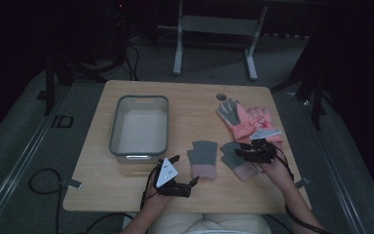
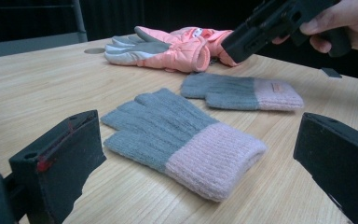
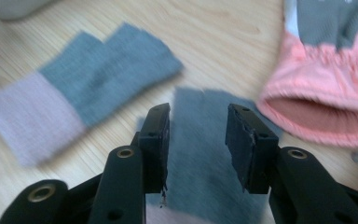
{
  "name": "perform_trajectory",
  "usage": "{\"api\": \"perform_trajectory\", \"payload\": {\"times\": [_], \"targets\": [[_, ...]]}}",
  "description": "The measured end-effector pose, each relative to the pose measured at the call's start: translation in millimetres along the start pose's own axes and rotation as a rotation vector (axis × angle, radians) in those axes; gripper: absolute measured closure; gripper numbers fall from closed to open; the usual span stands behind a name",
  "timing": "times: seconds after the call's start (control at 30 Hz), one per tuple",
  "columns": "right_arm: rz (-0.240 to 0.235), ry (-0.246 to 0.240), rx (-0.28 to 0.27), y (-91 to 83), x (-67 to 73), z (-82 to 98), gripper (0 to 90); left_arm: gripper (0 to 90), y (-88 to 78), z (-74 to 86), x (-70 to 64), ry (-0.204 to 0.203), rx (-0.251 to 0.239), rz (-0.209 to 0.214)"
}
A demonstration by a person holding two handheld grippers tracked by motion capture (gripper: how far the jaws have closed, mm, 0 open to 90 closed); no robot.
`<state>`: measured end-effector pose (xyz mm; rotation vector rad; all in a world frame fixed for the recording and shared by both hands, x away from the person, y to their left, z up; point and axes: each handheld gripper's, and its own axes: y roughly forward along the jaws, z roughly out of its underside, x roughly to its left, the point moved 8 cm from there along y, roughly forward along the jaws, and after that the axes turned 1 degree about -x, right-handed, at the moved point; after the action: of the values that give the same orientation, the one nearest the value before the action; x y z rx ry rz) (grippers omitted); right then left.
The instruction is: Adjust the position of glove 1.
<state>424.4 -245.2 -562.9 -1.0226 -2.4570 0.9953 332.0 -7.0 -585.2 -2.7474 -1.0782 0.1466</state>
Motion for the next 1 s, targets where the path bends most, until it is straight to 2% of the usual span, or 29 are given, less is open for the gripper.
{"api": "perform_trajectory", "payload": {"times": [0.13,0.17,0.2,0.23,0.33,0.37,0.47,0.53,0.7,0.87,1.0], "targets": [[-0.011,-0.003,0.024,7.2,-6.4,11.5,57.5,0.6,0.0,0.0,-0.1,0.002,0.000,-0.002],[-0.029,0.016,0.017,11.5,-7.3,16.1,56.9,0.6,0.1,0.1,-0.3,0.003,0.001,-0.001],[-0.029,0.016,0.017,11.5,-7.3,16.1,56.9,0.6,0.1,0.1,-0.3,0.003,0.001,-0.001],[-0.030,-0.006,0.027,18.1,-8.2,21.7,56.9,0.6,0.2,0.0,-0.3,0.003,0.001,-0.001],[-0.020,-0.012,0.048,25.4,-10.3,25.9,58.2,0.6,0.0,0.0,-0.1,0.001,0.000,-0.002],[0.000,-0.031,0.067,28.4,-10.7,28.6,59.2,0.6,0.1,0.0,-0.1,0.001,0.000,-0.003],[0.021,-0.047,0.053,28.8,-6.3,30.9,69.3,0.6,0.0,0.0,-0.5,0.005,-0.001,-0.005],[0.020,-0.022,0.046,27.5,-4.9,32.9,74.8,0.6,0.0,0.1,-0.5,0.006,0.000,-0.005],[0.044,0.005,0.034,21.8,7.1,39.7,79.8,0.6,-0.2,0.0,-0.3,0.006,-0.002,-0.008],[0.076,0.106,0.033,13.4,12.7,40.9,84.8,0.6,-0.2,0.0,-0.5,0.007,-0.002,-0.008],[0.127,0.170,-0.028,-9.0,20.8,33.7,85.0,0.6,-0.2,-0.1,-0.6,0.008,-0.003,-0.009]]}}
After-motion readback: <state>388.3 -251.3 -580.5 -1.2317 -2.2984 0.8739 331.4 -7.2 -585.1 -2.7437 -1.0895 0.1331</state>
